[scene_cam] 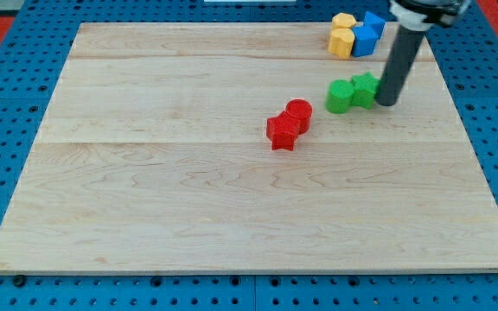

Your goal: Push the green blocks to the red blocks

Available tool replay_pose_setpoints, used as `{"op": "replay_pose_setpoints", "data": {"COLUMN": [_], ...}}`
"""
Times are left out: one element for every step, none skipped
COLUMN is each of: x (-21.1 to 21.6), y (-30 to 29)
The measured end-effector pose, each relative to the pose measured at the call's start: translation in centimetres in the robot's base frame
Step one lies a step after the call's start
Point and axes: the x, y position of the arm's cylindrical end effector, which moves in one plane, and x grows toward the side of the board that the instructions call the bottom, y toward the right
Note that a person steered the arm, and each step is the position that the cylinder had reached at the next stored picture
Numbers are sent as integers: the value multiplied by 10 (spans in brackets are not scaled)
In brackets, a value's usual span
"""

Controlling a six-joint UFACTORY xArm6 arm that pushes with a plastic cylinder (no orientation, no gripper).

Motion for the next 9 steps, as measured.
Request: {"op": "replay_pose_setpoints", "data": {"x": [0, 0, 0, -6, -7, -12, -12, -20, -21], "y": [-35, -46, -15, 4, -47, -83, -79, -70, -93]}}
